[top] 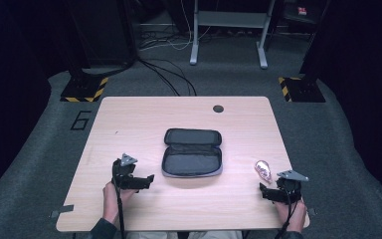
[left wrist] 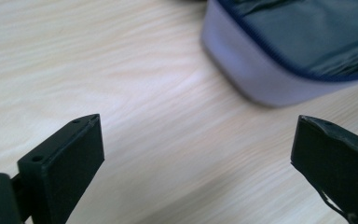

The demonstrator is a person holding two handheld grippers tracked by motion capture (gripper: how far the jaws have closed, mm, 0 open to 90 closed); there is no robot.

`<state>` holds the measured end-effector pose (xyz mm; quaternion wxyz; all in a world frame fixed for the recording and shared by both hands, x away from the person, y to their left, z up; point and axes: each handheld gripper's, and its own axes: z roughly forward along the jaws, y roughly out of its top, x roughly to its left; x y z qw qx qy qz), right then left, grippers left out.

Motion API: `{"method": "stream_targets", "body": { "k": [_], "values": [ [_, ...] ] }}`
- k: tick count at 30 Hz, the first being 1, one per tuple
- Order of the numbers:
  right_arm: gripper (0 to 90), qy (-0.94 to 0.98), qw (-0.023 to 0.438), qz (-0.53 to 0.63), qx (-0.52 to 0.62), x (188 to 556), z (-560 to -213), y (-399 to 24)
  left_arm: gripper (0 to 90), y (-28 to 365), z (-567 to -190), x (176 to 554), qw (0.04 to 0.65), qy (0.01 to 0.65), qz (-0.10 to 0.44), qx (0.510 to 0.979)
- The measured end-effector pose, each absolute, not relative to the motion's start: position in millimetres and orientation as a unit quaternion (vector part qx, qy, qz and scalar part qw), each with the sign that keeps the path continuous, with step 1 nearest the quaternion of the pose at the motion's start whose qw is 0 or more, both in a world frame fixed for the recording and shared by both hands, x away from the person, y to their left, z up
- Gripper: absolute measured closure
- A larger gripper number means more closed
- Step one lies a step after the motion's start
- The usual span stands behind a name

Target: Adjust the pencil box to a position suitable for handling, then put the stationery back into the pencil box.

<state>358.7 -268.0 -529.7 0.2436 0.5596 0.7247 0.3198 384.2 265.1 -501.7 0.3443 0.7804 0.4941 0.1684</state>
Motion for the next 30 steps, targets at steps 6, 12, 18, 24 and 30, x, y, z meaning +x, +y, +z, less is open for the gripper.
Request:
{"method": "stream_targets", "body": {
  "k": [6, 12, 18, 24, 30],
  "values": [
    [7.4, 0.725, 0.243, 0.32, 0.56, 358.8, -529.7, -268.1, 0.1, 284.4, -515.7, 376.9, 0.316, 0.514, 0.164, 0.78],
    [7.4, 0.727, 0.242, 0.318, 0.558, 358.5, -529.4, -268.1, 0.0, 289.3, -523.5, 371.8, 0.306, 0.511, 0.186, 0.782],
    [7.4, 0.726, 0.242, 0.318, 0.56, 358.5, -529.3, -267.8, 0.0, 286.4, -529.5, 366.4, 0.314, 0.501, 0.212, 0.778],
    [5.7, 0.72, 0.253, 0.311, 0.566, 358.8, -528.7, -266.6, 0.0, 286.4, -532.5, 364.3, 0.332, 0.5, 0.216, 0.771],
    [0.9, 0.718, 0.235, 0.322, 0.57, 359.2, -525.6, -269.7, 0.0, 287.0, -532.3, 364.7, 0.332, 0.496, 0.213, 0.774]
  ]
}}
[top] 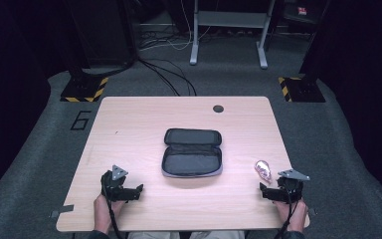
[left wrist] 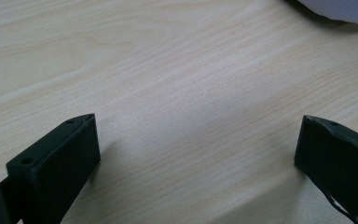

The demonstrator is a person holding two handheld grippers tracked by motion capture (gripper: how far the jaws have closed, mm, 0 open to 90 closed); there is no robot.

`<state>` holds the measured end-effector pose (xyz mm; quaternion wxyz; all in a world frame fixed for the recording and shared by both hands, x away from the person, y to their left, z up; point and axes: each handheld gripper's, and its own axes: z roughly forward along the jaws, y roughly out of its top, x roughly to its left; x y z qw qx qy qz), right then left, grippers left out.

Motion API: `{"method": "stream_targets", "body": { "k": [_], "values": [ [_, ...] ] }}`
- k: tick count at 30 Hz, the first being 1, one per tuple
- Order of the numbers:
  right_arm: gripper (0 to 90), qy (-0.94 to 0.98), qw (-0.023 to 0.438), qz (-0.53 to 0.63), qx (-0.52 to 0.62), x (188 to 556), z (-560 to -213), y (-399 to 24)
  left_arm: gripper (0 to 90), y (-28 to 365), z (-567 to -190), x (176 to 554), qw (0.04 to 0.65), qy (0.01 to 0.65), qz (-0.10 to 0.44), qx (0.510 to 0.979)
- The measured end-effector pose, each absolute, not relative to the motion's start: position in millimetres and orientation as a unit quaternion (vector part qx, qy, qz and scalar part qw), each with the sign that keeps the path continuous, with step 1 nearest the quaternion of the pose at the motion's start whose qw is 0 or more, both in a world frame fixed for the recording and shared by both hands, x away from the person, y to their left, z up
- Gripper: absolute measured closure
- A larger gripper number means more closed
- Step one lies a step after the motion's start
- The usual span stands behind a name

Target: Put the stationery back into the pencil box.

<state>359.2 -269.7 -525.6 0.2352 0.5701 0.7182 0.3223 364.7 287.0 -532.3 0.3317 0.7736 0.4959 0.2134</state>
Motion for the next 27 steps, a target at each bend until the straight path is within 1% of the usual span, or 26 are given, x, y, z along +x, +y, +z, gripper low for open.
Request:
{"method": "stream_targets", "body": {
  "k": [5, 11, 14, 15, 21, 22, 24, 25, 27],
  "values": [
    [0.0, 0.721, 0.228, 0.328, 0.567, 360.1, -518.2, -265.0, 0.0, 286.7, -532.4, 364.8, 0.331, 0.498, 0.215, 0.772],
    [1.1, 0.723, 0.241, 0.337, 0.554, 370.9, -506.0, -256.9, 0.1, 286.0, -532.3, 364.7, 0.33, 0.5, 0.217, 0.771],
    [6.3, 0.727, 0.246, 0.329, 0.55, 377.7, -503.5, -253.6, 0.1, 285.9, -532.3, 364.7, 0.33, 0.5, 0.217, 0.771],
    [9.7, 0.728, 0.249, 0.326, 0.55, 380.7, -504.4, -253.0, 0.1, 286.0, -532.3, 364.7, 0.33, 0.5, 0.217, 0.771],
    [22.8, 0.732, 0.236, 0.308, 0.56, 395.5, -514.6, -252.8, 0.3, 286.1, -532.1, 365.0, 0.328, 0.499, 0.215, 0.773],
    [23.5, 0.733, 0.233, 0.304, 0.562, 397.5, -515.8, -252.1, 0.3, 286.1, -532.0, 365.0, 0.328, 0.499, 0.215, 0.773],
    [27.9, 0.735, 0.235, 0.299, 0.561, 399.9, -517.5, -250.7, 0.3, 286.2, -532.2, 365.2, 0.329, 0.498, 0.215, 0.773],
    [27.7, 0.734, 0.236, 0.295, 0.564, 401.0, -518.3, -249.8, 0.3, 286.3, -532.1, 365.2, 0.329, 0.497, 0.215, 0.774],
    [30.9, 0.732, 0.236, 0.297, 0.566, 401.7, -518.5, -249.9, 0.3, 286.3, -532.1, 365.2, 0.329, 0.498, 0.214, 0.774]
  ]
}}
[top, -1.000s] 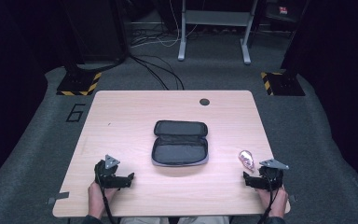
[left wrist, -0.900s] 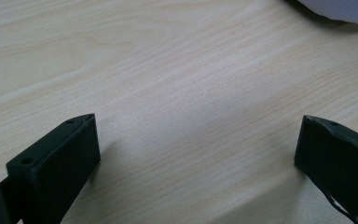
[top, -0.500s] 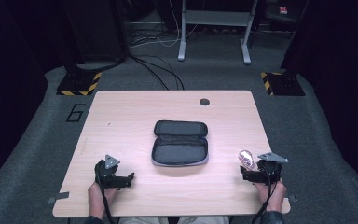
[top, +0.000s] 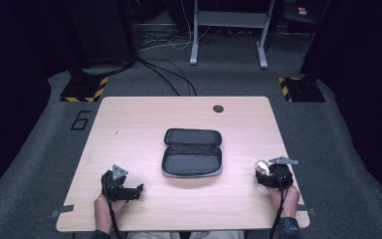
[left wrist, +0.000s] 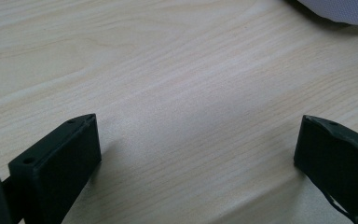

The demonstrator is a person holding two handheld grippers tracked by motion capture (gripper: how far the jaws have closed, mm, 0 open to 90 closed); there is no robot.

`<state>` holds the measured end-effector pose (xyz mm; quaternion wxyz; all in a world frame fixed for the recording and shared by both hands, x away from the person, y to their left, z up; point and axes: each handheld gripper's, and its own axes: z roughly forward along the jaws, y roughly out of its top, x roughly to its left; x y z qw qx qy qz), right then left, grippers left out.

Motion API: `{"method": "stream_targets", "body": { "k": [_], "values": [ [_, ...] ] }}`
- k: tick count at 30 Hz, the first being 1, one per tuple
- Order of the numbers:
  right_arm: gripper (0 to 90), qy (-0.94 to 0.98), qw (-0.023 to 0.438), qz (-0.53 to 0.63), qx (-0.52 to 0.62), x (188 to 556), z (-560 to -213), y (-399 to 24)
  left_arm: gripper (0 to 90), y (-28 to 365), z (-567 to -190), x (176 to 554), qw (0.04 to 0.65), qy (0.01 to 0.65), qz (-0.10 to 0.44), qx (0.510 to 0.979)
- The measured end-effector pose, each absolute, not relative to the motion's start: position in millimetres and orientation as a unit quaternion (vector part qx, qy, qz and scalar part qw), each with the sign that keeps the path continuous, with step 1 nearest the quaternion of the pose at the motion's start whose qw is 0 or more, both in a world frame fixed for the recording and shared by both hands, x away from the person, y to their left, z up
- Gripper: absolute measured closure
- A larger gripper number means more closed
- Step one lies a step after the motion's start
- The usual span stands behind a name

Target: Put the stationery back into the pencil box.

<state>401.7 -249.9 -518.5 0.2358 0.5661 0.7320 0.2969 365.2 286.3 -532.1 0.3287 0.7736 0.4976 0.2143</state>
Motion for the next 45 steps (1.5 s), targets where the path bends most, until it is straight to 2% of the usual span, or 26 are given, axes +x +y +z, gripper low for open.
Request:
{"method": "stream_targets", "body": {
  "k": [9, 25, 45],
  "values": [
    [48.6, 0.729, 0.236, 0.311, 0.563, 399.7, -519.3, -250.6, 0.3, 286.2, -532.2, 365.2, 0.329, 0.498, 0.214, 0.773],
    [49.9, 0.716, 0.243, 0.336, 0.561, 393.8, -518.7, -253.5, 0.3, 286.4, -532.1, 365.3, 0.328, 0.497, 0.214, 0.774],
    [49.9, 0.712, 0.256, 0.369, 0.539, 385.2, -489.0, -245.0, 0.4, 286.5, -531.9, 365.3, 0.328, 0.497, 0.212, 0.775]
  ]
}}
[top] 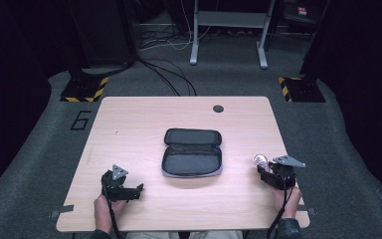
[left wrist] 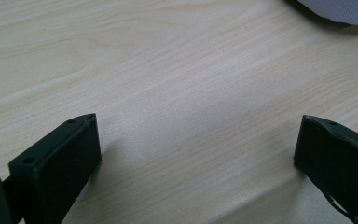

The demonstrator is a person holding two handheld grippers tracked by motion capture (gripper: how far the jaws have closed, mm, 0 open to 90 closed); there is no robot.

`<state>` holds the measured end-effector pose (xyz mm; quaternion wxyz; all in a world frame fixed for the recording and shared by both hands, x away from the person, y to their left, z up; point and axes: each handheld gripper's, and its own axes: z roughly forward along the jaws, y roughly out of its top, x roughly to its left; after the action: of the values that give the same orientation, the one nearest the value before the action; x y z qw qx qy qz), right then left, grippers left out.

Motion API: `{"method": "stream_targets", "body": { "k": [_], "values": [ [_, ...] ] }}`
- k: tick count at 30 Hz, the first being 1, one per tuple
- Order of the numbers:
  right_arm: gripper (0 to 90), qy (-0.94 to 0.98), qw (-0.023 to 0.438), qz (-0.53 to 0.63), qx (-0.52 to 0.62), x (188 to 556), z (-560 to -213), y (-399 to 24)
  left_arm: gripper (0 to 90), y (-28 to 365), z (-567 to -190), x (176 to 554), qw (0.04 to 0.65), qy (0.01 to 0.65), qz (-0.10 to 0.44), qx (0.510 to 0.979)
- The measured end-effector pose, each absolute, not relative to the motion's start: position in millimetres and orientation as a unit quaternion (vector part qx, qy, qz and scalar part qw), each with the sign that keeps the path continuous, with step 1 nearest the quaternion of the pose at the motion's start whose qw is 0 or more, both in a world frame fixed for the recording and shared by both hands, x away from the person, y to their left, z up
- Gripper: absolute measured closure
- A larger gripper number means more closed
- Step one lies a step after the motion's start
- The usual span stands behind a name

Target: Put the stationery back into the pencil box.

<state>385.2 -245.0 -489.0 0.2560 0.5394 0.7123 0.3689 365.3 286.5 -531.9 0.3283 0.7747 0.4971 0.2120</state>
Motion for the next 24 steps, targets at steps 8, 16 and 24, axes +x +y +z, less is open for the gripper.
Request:
{"method": "stream_targets", "body": {
  "k": [8, 16, 24],
  "values": [
    [49.9, 0.718, 0.257, 0.378, 0.525, 382.9, -475.1, -235.7, 0.4, 286.7, -531.5, 365.4, 0.326, 0.496, 0.213, 0.776],
    [49.9, 0.727, 0.255, 0.386, 0.507, 382.4, -464.2, -224.2, 0.4, 286.5, -531.8, 365.5, 0.327, 0.497, 0.213, 0.775],
    [49.9, 0.738, 0.253, 0.395, 0.485, 382.4, -454.9, -208.3, 0.4, 286.4, -532.0, 365.5, 0.328, 0.497, 0.215, 0.774]
  ]
}}
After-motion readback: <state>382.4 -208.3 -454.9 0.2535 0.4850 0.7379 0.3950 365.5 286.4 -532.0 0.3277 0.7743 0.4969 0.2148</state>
